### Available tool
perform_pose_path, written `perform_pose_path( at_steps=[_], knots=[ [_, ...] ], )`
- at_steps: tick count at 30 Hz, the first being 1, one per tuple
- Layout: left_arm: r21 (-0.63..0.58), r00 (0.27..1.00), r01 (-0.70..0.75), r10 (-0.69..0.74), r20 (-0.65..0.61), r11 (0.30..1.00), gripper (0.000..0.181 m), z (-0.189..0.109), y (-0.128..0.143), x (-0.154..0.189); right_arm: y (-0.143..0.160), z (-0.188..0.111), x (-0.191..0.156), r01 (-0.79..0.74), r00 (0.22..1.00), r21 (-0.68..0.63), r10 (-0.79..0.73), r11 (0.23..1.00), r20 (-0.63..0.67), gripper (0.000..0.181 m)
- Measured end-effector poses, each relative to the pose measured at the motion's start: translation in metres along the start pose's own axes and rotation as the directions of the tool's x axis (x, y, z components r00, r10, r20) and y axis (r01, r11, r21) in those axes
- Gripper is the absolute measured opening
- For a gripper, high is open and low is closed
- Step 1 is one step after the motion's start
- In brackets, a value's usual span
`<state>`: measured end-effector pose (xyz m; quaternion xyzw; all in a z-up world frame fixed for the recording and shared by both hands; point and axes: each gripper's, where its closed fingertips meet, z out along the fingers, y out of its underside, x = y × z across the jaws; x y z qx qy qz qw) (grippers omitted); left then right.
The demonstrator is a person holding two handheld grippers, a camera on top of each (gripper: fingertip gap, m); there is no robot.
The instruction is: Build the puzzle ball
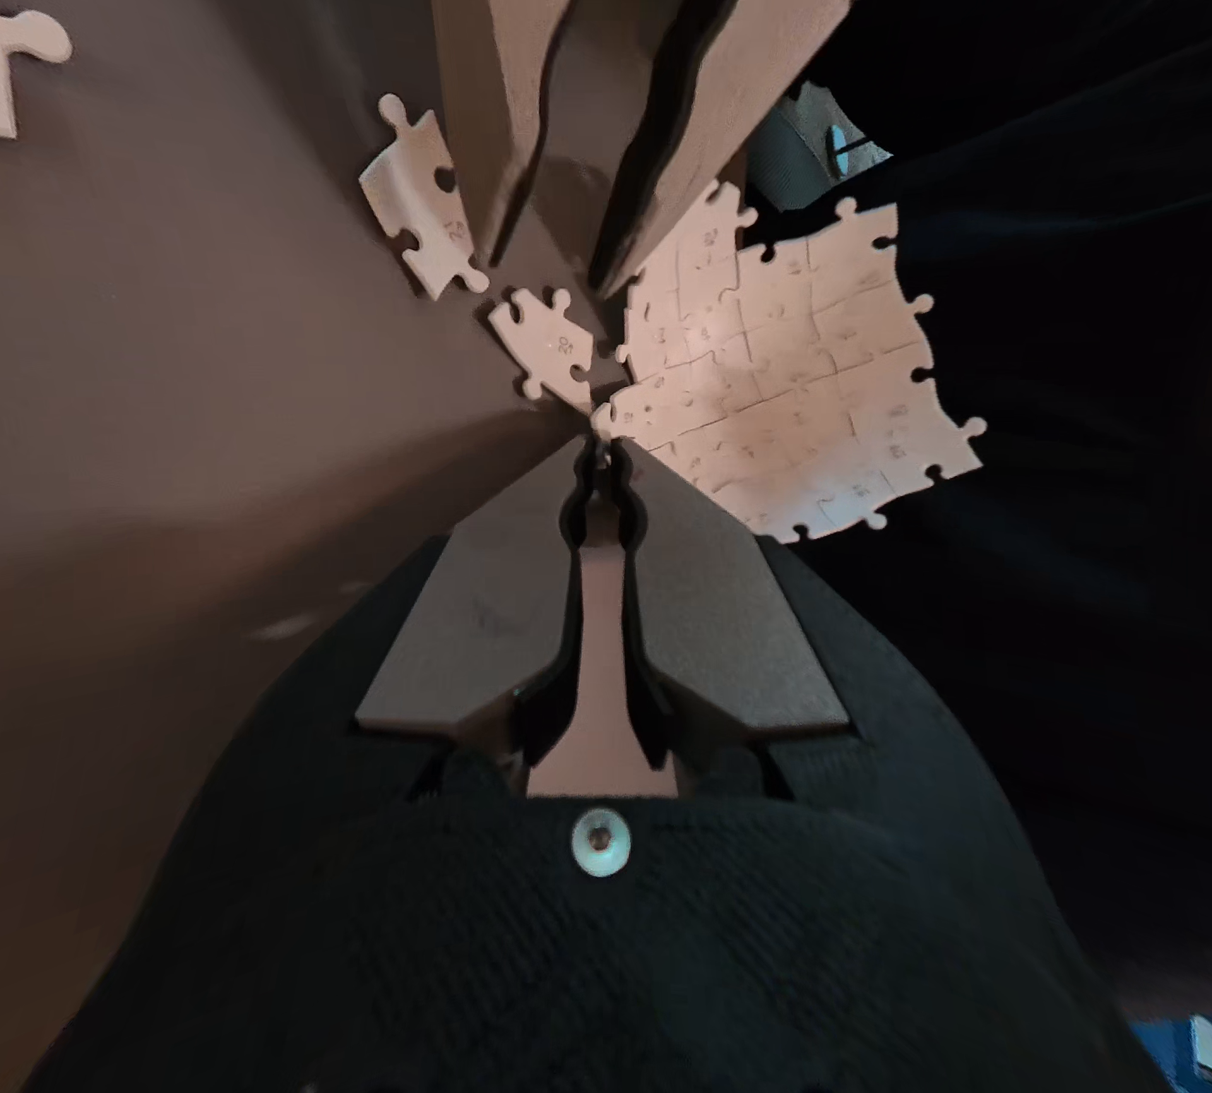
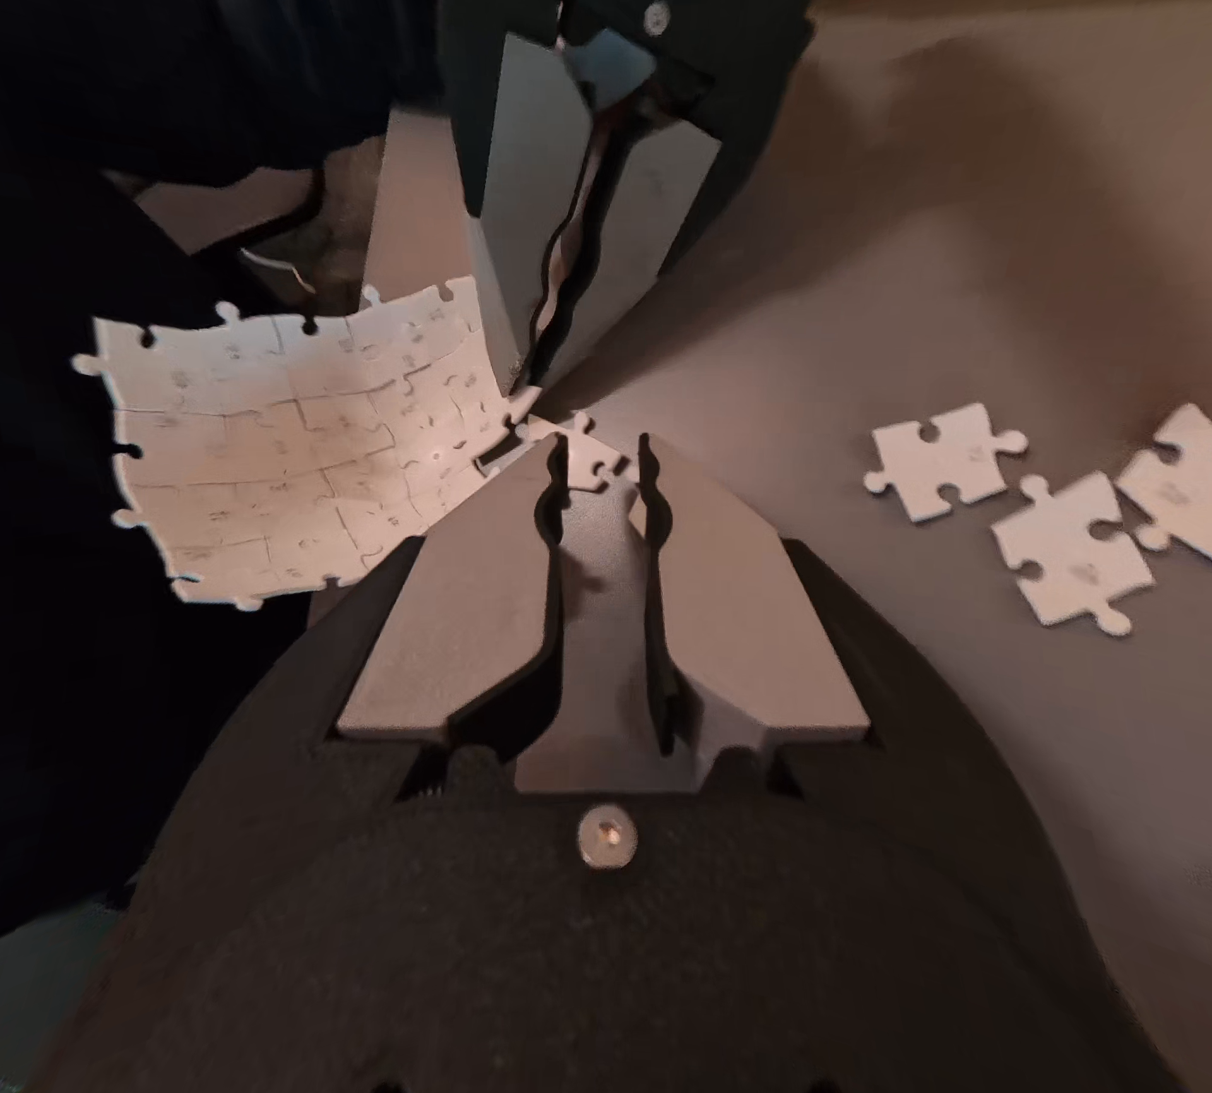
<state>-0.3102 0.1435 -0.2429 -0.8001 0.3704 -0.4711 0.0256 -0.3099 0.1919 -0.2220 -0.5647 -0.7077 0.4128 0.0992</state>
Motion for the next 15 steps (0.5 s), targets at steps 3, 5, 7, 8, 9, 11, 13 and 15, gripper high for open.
perform_pose_path(
  at_steps=[3,5,7,8,9,11,13,15],
  knots=[
    [0.007,1.0,-0.021,0.021,-0.016,1.0,0.002,-0.001,0.003,0.003,0.011,0.017,0.005,0.069,0.995,-0.097,-0.075,0.993,-0.063,0.013],
    [0.019,1.0,-0.01,0.01,-0.02,1.0,0.002,-0.001,0.003,0.001,0.011,0.022,0.003,0.084,0.995,-0.09,-0.089,0.992,-0.054,0.002],
    [0.029,1.0,-0.01,0.01,-0.009,1.0,0.002,-0.002,0.001,-0.001,0.014,0.019,0.004,0.073,0.996,-0.093,-0.078,0.993,-0.044,0.0],
    [0.04,1.0,-0.01,0.01,-0.005,0.999,0.002,-0.003,-0.001,-0.001,0.015,0.016,0.008,0.06,0.996,-0.093,-0.065,0.994,-0.055,0.0],
    [0.045,1.0,-0.009,0.009,-0.003,0.999,0.002,-0.004,-0.001,-0.002,0.016,0.012,0.013,0.045,0.996,-0.094,-0.053,0.995,-0.077,0.0],
    [0.053,1.0,-0.004,0.004,0.001,0.999,0.002,-0.003,-0.003,-0.002,0.02,0.002,0.027,0.023,0.987,-0.102,-0.039,0.995,-0.153,0.0],
    [0.051,1.0,0.01,-0.01,-0.008,0.999,0.002,-0.001,-0.003,-0.002,0.02,-0.008,0.034,0.029,0.977,-0.095,-0.049,0.995,-0.207,0.002],
    [0.054,1.0,0.016,-0.015,-0.011,0.998,0.002,0.0,-0.004,-0.002,0.011,-0.013,0.026,0.064,0.978,-0.059,-0.074,0.996,-0.193,0.007]
  ],
)
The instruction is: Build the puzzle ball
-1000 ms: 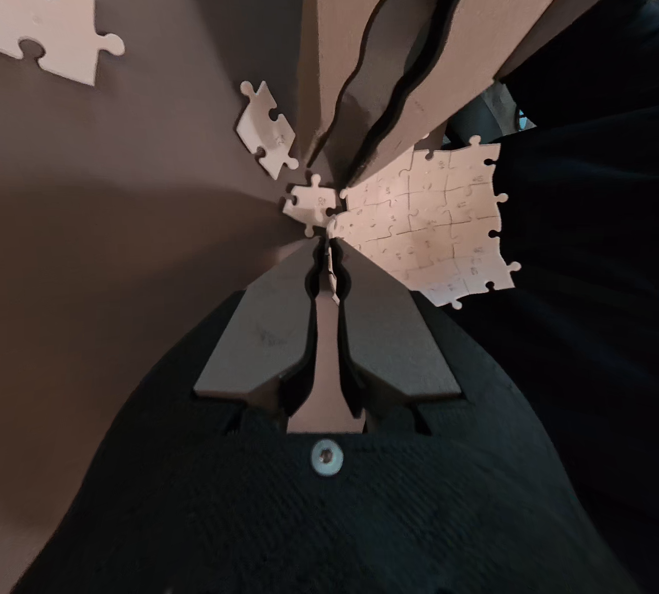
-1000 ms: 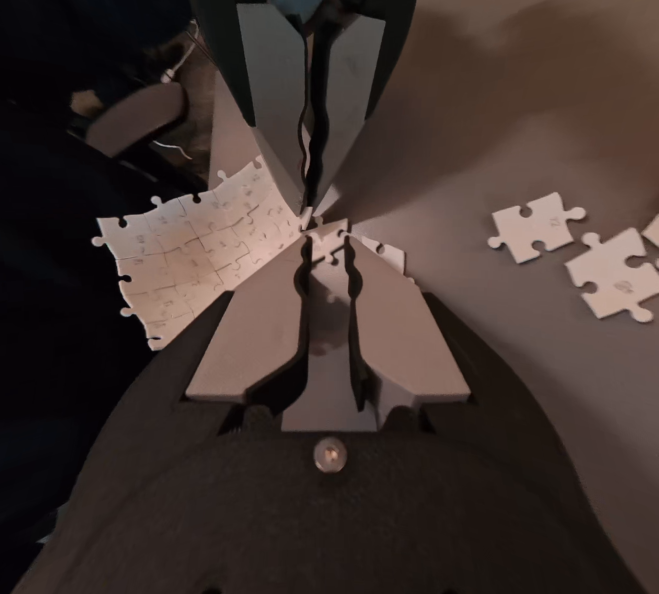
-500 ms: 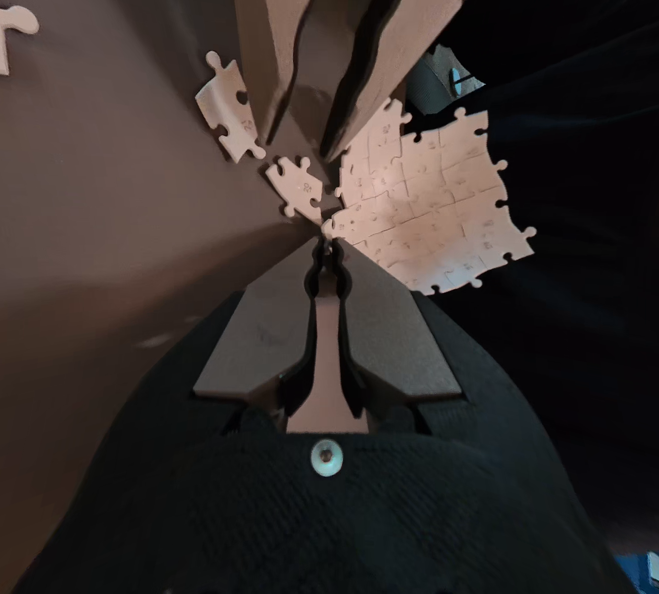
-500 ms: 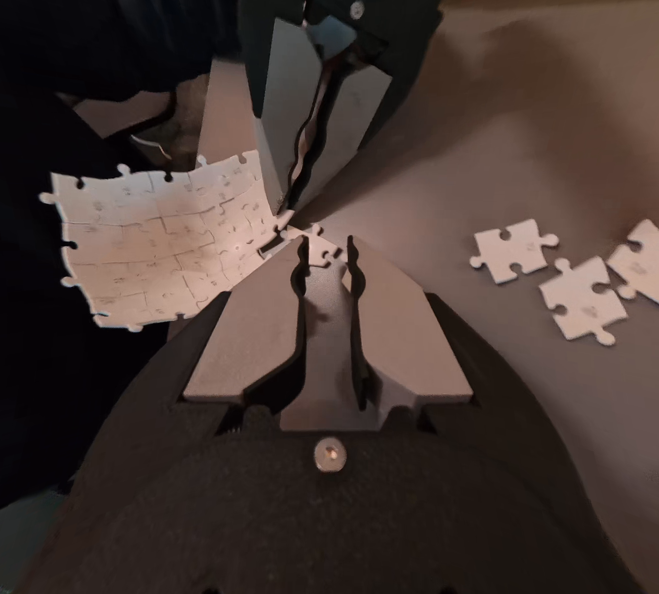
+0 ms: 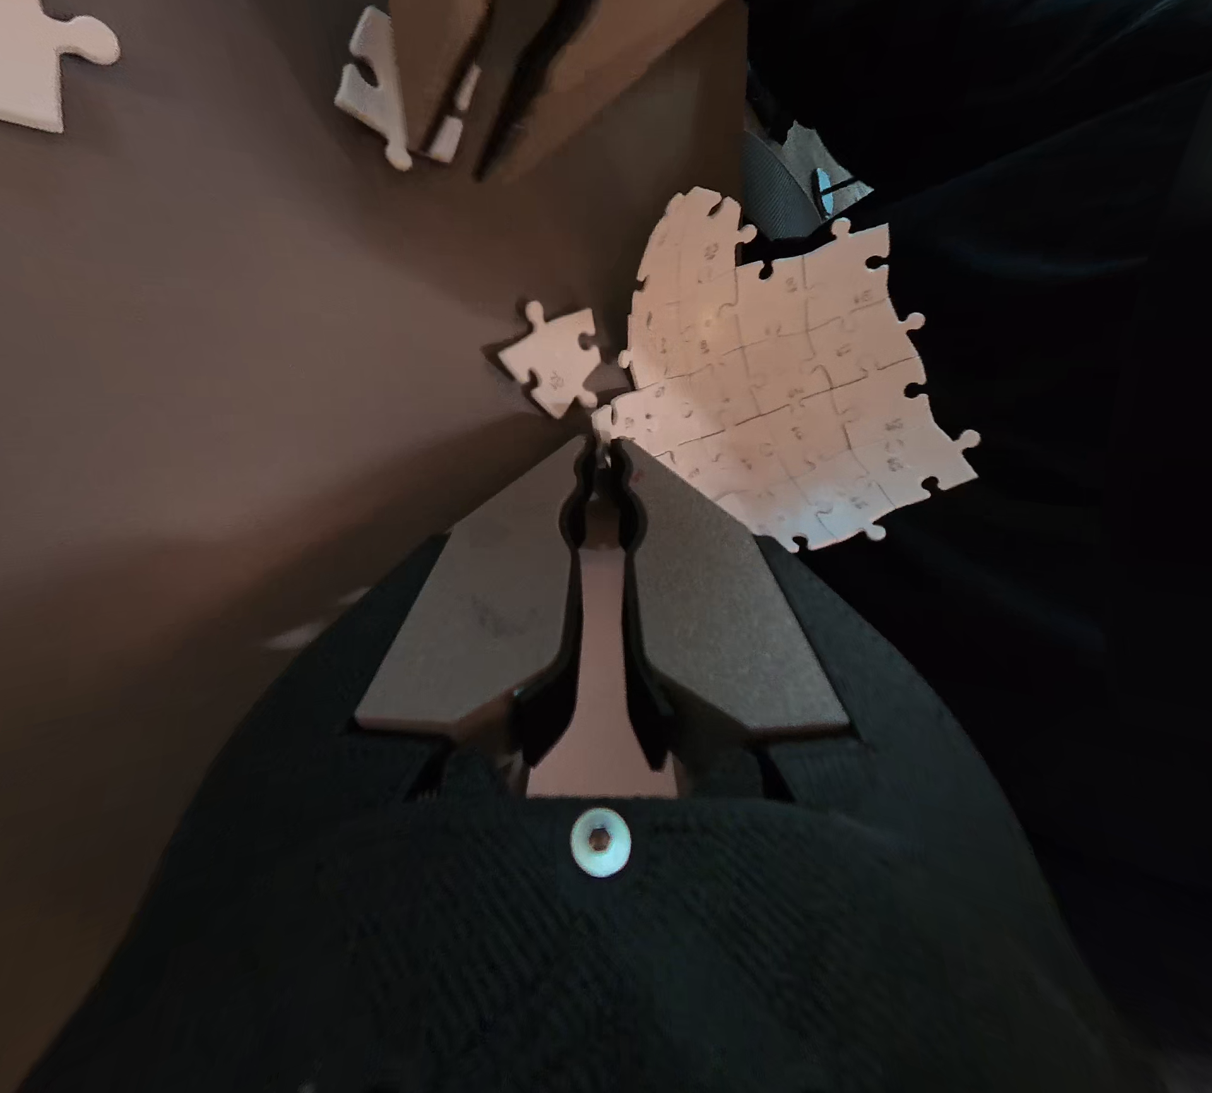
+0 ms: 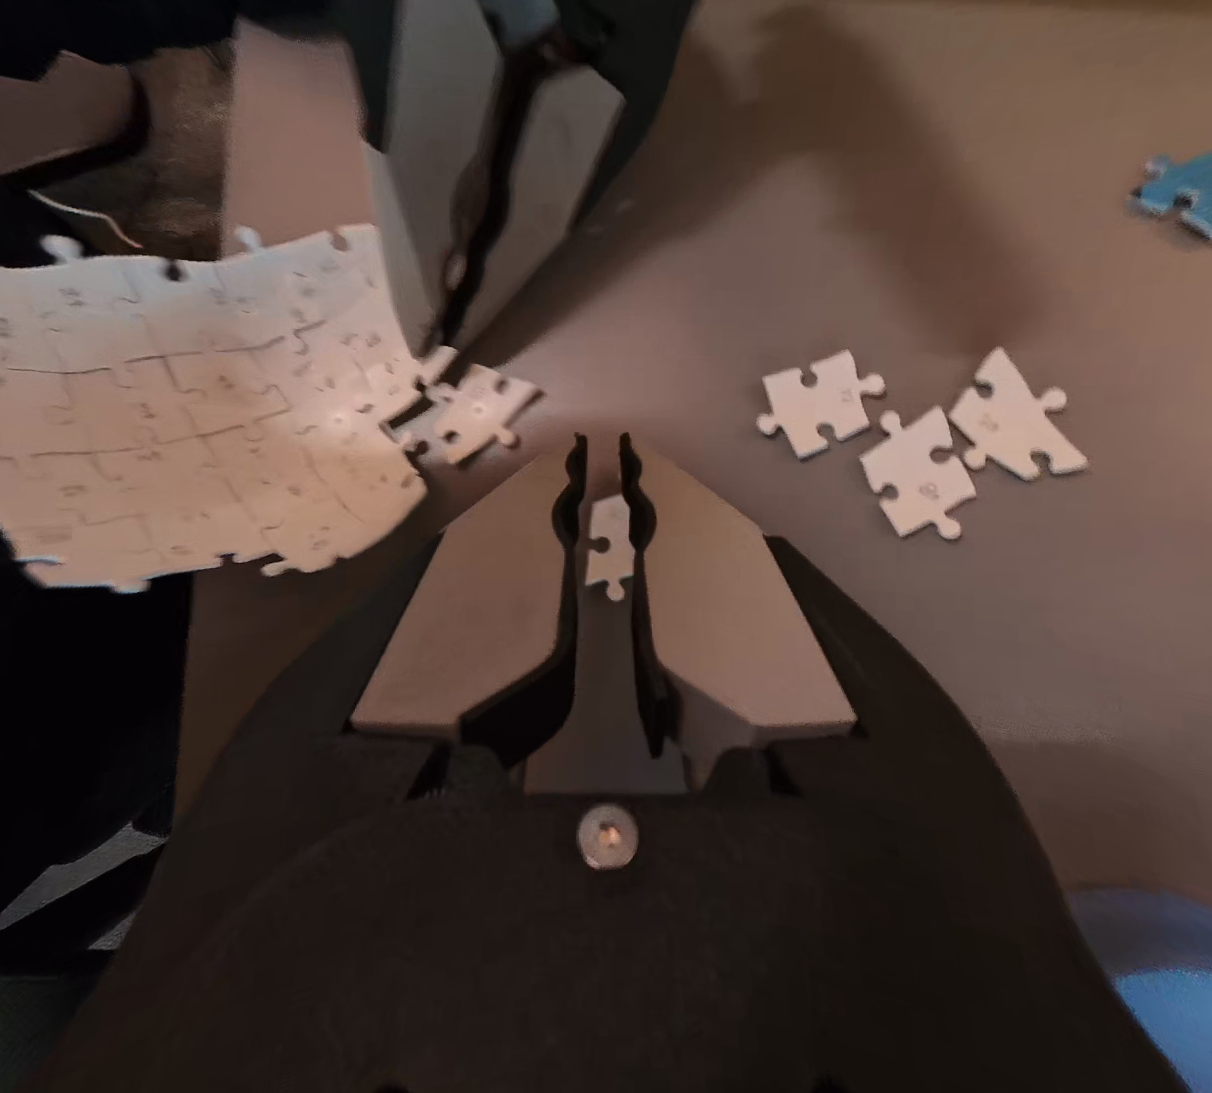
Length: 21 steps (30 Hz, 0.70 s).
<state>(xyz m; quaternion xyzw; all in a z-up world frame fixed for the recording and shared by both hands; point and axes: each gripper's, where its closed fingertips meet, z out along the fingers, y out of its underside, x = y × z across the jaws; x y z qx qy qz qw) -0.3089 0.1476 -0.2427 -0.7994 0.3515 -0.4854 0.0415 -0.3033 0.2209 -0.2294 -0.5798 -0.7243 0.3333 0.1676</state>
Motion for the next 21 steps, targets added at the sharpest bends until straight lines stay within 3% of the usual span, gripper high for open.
perform_pose_path(
  at_steps=[5,10,15,21],
  knots=[
    [-0.008,1.0,-0.005,0.005,-0.011,1.0,0.002,0.004,0.0,0.003,-0.025,-0.001,-0.06,0.159,0.965,0.089,-0.174,0.983,0.194,0.007],
    [-0.021,1.0,-0.02,0.02,0.001,1.0,0.002,0.006,0.001,0.004,-0.016,0.022,-0.103,0.213,0.907,-0.082,-0.165,0.974,0.387,0.0],
    [-0.025,1.0,-0.001,0.001,-0.015,1.0,0.002,0.005,0.003,0.005,0.002,0.04,-0.104,0.318,0.906,-0.265,-0.21,0.91,0.367,0.0],
    [-0.022,1.0,-0.015,0.015,-0.006,1.0,0.002,0.005,0.003,0.005,0.003,0.033,-0.092,0.262,0.922,-0.287,-0.152,0.921,0.356,0.0]
  ],
)
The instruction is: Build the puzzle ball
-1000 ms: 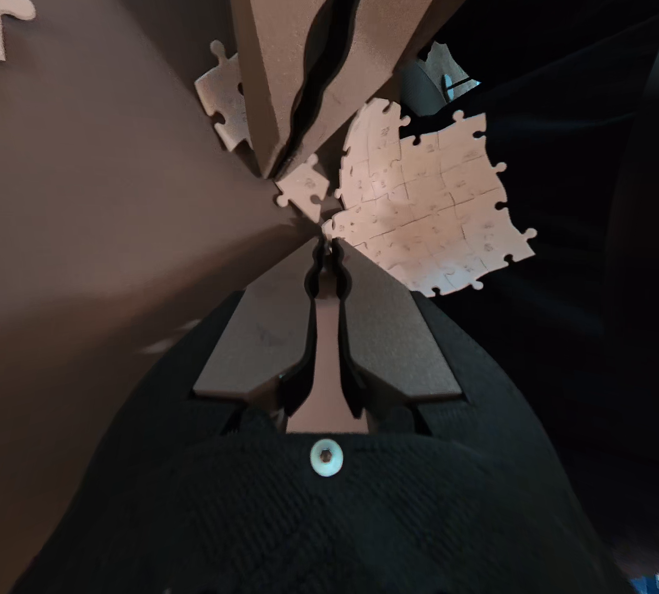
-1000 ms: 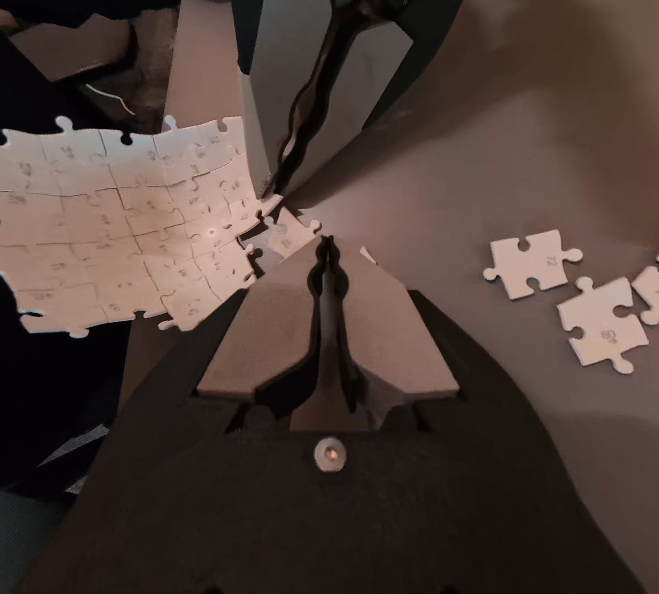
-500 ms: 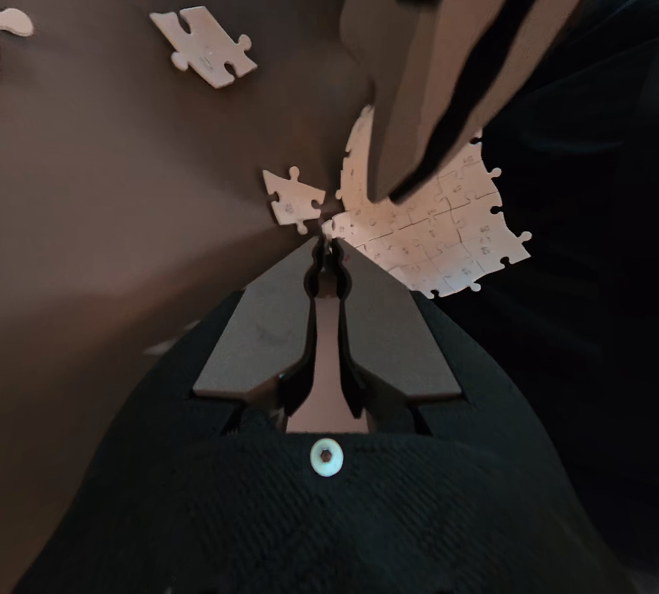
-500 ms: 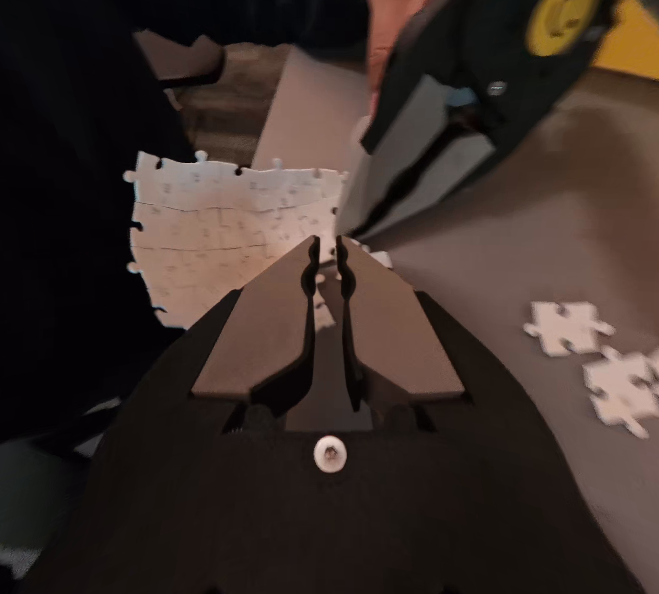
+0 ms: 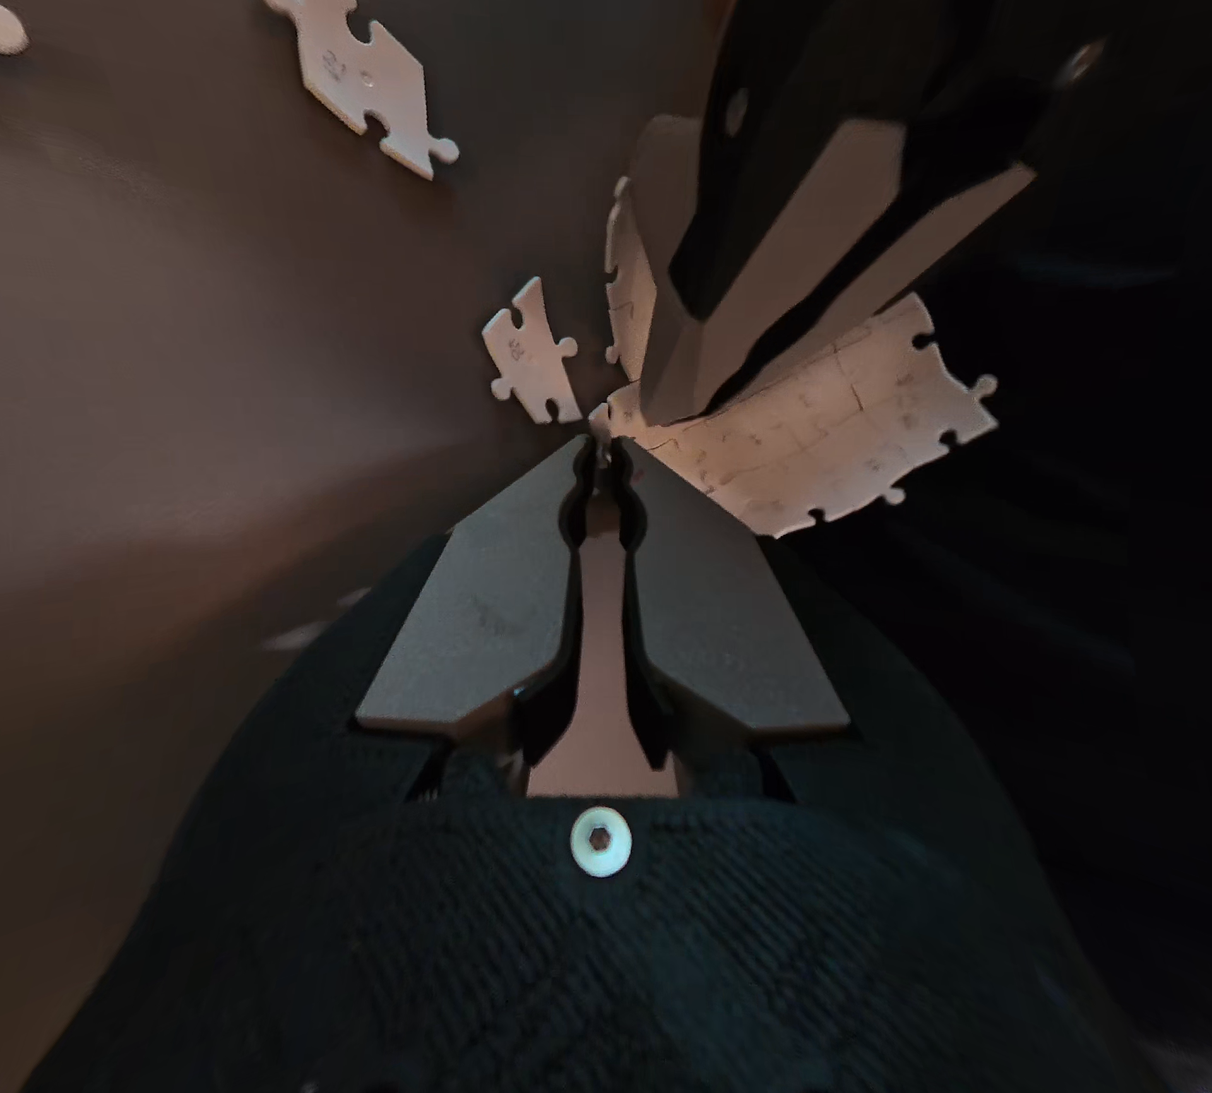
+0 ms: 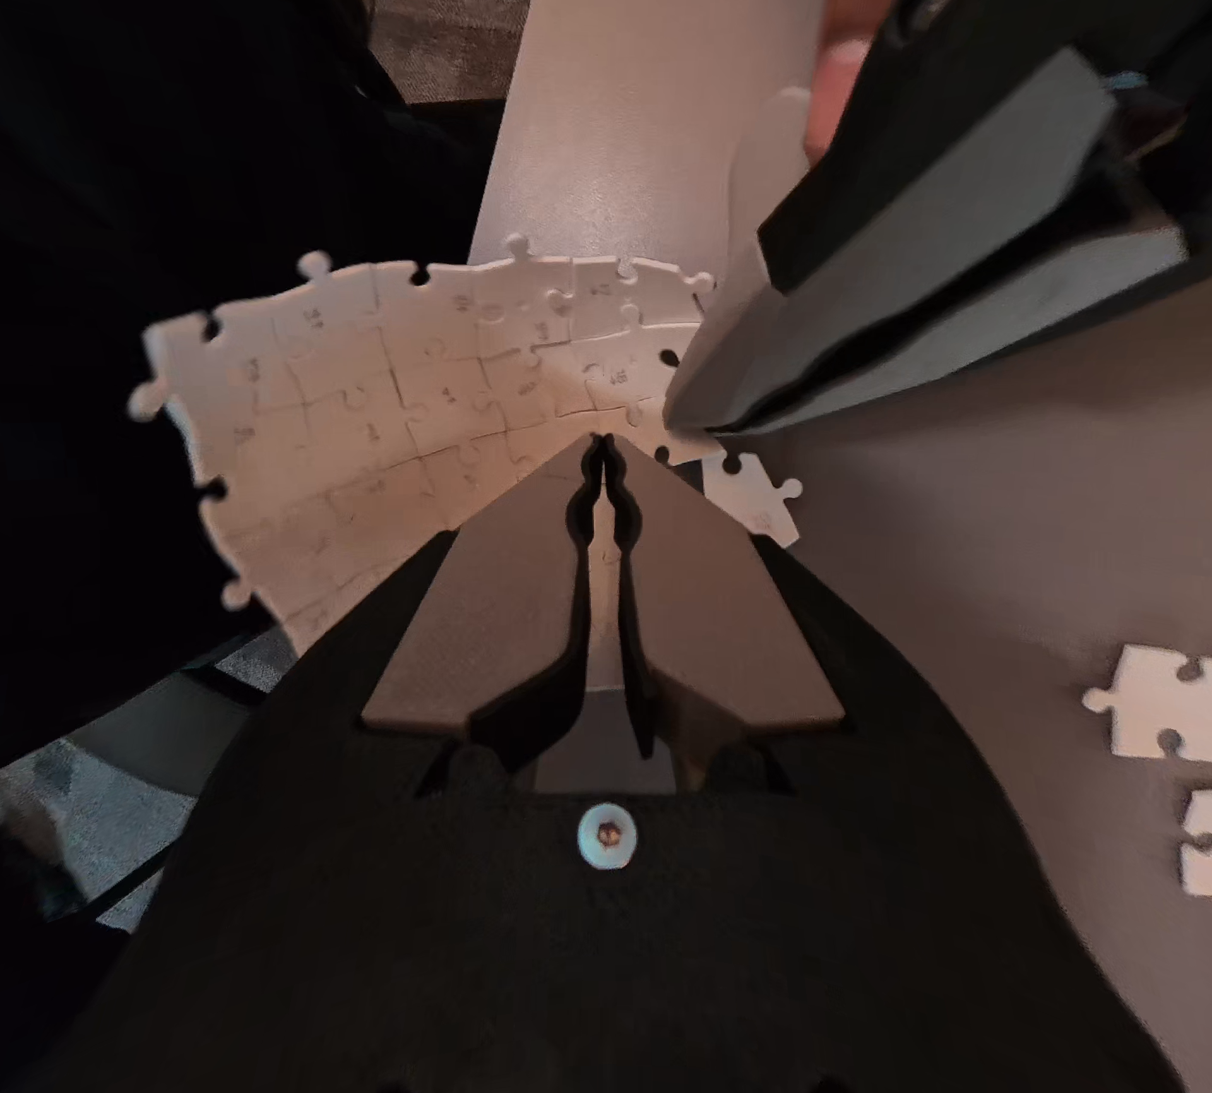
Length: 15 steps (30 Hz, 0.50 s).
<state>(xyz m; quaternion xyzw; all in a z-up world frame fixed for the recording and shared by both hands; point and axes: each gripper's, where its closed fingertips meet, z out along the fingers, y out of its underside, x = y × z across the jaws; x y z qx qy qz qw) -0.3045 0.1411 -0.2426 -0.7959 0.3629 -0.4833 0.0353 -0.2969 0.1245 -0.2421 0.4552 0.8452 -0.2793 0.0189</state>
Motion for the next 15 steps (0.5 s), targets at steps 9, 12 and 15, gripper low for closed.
perform_pose_path(
  at_steps=[9,12,15],
  knots=[
    [0.007,1.0,0.019,-0.018,-0.018,1.0,0.002,0.002,-0.001,0.001,0.007,0.004,0.001,0.086,0.991,-0.156,-0.102,0.984,-0.092,0.0],
    [0.007,1.0,0.019,-0.019,-0.016,1.0,0.002,0.002,-0.001,0.001,0.009,0.004,0.002,0.118,0.983,-0.196,-0.142,0.974,-0.118,0.0],
    [0.009,1.0,0.011,-0.011,-0.003,1.0,0.002,0.002,-0.002,0.0,0.008,0.005,0.003,0.106,0.977,-0.214,-0.141,0.971,-0.157,0.0]
  ],
)
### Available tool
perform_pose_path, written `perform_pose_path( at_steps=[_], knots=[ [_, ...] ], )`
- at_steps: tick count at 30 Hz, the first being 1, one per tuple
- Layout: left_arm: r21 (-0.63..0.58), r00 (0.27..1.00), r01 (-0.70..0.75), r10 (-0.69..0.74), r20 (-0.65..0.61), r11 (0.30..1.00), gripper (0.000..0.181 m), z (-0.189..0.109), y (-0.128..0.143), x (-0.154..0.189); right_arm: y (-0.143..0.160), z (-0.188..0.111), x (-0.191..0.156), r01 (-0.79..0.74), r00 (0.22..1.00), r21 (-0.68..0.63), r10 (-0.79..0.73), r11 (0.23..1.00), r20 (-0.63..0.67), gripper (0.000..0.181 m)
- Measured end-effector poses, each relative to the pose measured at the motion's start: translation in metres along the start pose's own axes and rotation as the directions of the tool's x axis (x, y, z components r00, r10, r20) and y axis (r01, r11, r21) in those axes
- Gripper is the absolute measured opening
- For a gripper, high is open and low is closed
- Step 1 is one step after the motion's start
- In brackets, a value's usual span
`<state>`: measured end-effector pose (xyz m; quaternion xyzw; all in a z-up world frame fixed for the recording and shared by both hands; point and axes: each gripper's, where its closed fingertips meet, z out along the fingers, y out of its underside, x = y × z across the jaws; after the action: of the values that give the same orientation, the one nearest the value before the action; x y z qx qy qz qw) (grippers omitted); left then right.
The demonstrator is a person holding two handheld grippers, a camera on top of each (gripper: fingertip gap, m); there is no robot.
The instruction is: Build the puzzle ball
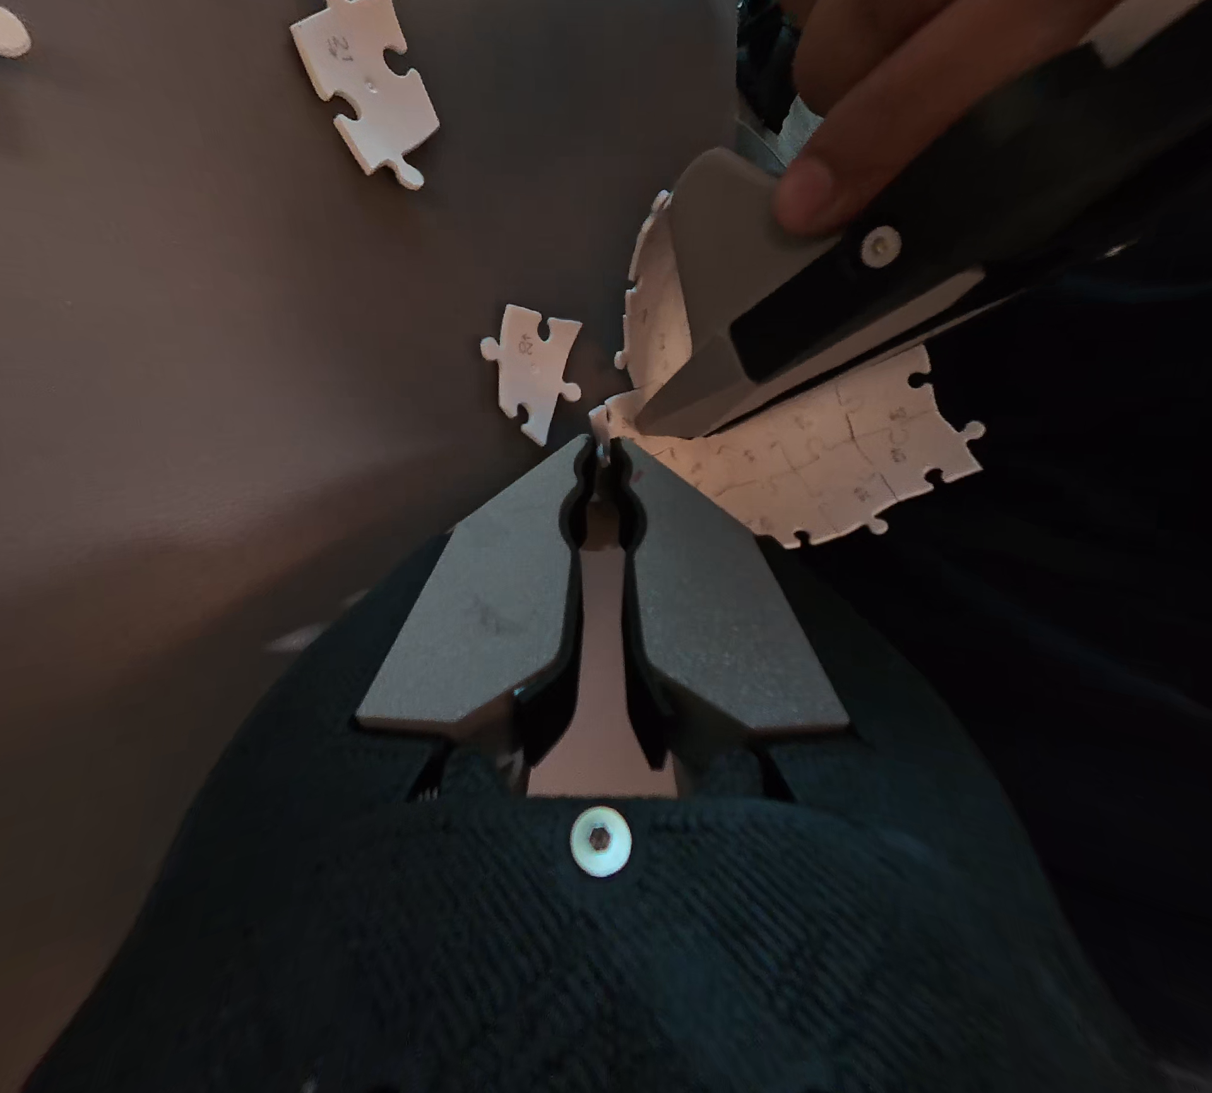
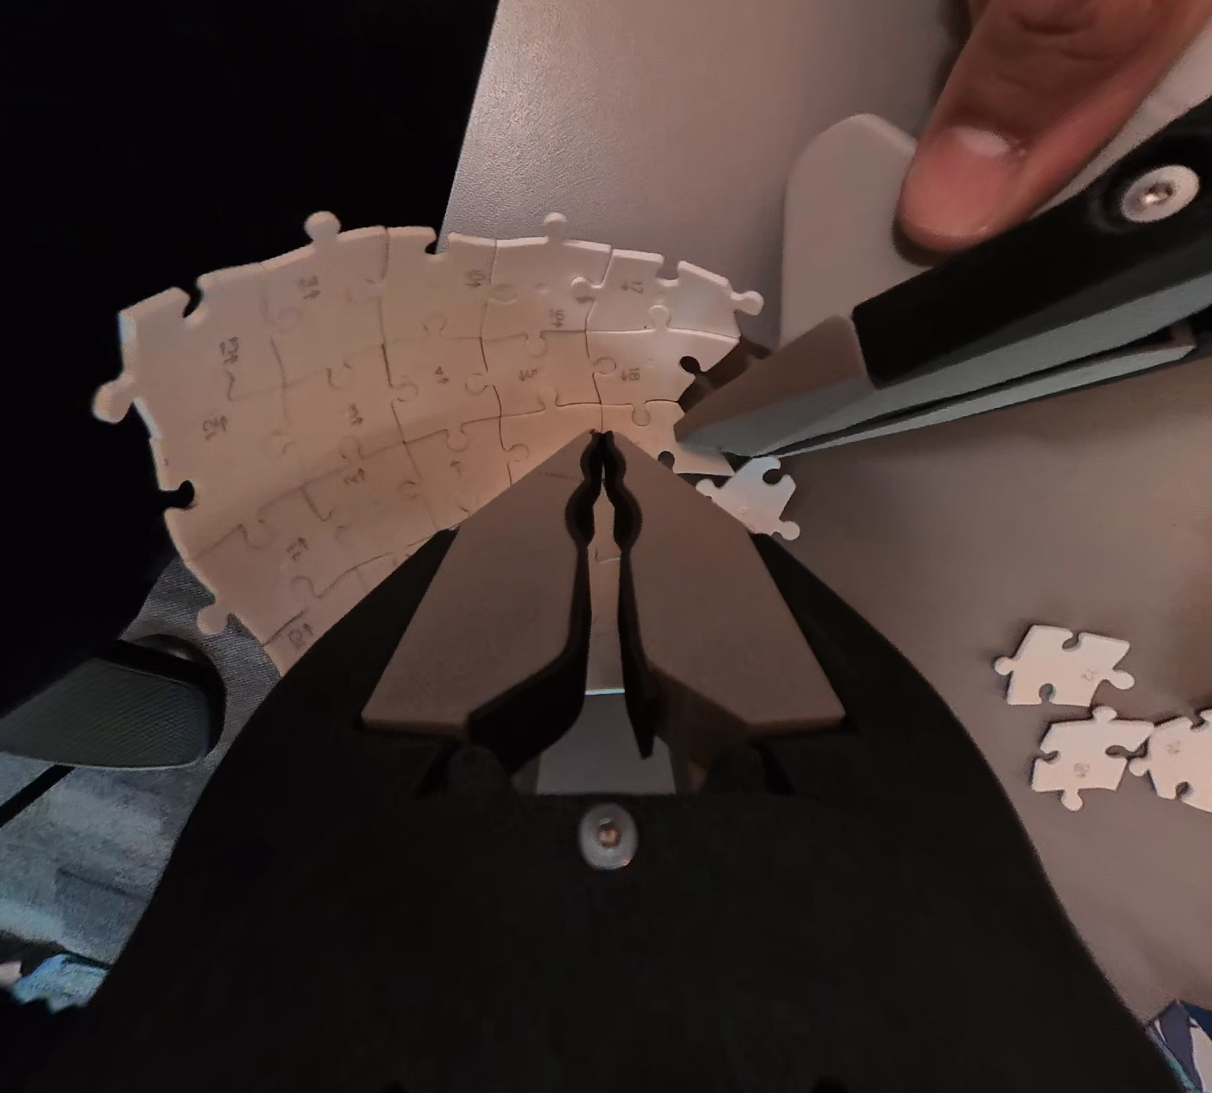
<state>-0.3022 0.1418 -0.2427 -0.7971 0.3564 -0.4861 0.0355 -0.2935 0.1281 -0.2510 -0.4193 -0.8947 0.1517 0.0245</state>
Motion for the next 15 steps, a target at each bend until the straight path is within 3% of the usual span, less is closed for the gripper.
perform_pose_path(
  at_steps=[4,7,8,10,12,15],
  knots=[
    [0.008,1.0,-0.005,0.005,0.016,1.0,0.002,0.001,-0.002,0.0,0.007,-0.006,0.006,-0.011,0.998,-0.018,0.01,1.0,-0.065,0.0],
    [0.003,1.0,-0.006,0.006,0.011,1.0,0.001,0.003,-0.001,0.001,-0.015,-0.032,0.003,-0.028,0.998,0.108,0.034,0.994,-0.051,0.0],
    [0.002,1.0,-0.004,0.004,0.006,1.0,0.001,0.004,-0.001,0.002,-0.017,-0.034,0.004,-0.008,0.996,0.095,0.016,0.995,-0.084,0.0],
    [0.001,1.0,0.004,-0.004,0.004,1.0,0.001,0.003,-0.001,0.001,0.001,-0.005,0.014,0.046,0.98,-0.069,-0.058,0.997,-0.191,0.0],
    [0.018,1.0,0.015,-0.015,0.002,1.0,0.001,-0.001,-0.001,-0.001,-0.005,-0.005,0.002,0.098,0.971,-0.024,-0.101,0.995,-0.215,0.0],
    [0.02,1.0,0.012,-0.012,0.011,1.0,0.001,0.0,-0.003,-0.001,-0.002,-0.015,0.015,0.049,0.972,0.011,-0.045,0.999,-0.233,0.0]
  ],
)
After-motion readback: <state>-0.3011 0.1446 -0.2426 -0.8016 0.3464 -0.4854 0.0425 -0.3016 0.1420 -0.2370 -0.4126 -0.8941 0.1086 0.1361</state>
